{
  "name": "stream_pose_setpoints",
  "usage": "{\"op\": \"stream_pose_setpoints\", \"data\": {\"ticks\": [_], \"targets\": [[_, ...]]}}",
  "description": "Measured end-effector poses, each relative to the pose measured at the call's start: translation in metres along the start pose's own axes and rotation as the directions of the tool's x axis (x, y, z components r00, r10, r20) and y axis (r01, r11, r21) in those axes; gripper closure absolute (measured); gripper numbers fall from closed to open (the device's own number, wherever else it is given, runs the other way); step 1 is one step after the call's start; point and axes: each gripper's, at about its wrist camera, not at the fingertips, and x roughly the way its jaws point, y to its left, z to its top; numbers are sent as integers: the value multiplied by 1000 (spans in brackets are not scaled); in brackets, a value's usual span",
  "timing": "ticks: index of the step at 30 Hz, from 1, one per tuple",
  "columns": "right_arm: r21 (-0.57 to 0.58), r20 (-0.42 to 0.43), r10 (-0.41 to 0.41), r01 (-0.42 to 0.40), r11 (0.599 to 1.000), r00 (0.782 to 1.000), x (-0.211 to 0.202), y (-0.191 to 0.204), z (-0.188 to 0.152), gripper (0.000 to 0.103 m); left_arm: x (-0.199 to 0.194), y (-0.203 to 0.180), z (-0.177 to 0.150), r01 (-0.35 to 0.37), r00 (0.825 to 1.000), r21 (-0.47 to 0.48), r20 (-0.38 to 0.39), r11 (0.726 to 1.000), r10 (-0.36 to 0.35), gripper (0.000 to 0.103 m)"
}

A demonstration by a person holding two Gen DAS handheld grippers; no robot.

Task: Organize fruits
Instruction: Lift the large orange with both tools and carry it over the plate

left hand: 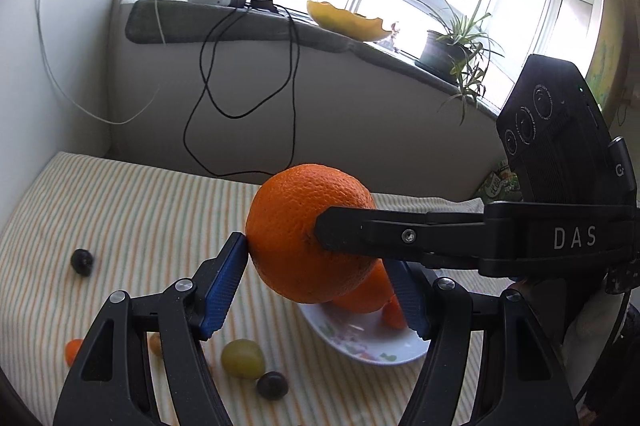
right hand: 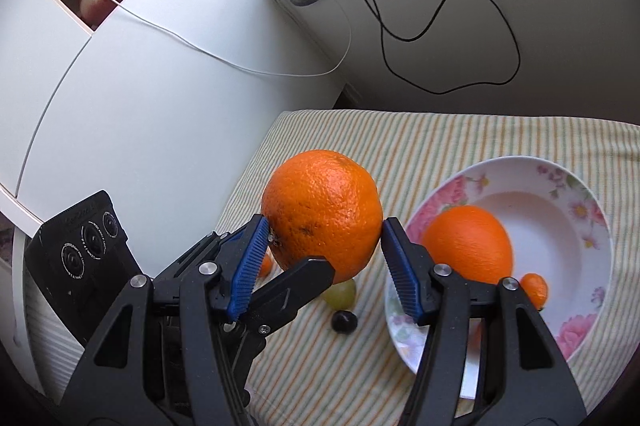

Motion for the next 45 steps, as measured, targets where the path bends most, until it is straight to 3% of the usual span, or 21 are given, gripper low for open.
{"op": "stream_pose_setpoints", "data": {"ticks": [11,25,39,45], "targets": [[57,44,-48,46,997,998,-41,-46,-2,42,35,-45,3,68,997,44,-35,997,-66,34],[130,64,-92,83,988,994,-56,-89,-3,42,75,-68,9,111,990,59,-98,992,-105,34],[207,37,-96,87,975,995,-55,-118,-5,42,100,-77,6,112,982,58,-156,992,-102,34],[197,22,-129,122,973,991,-51,-119,-7,42,100,-86,5,96,985,115,-155,989,-78,35]]}}
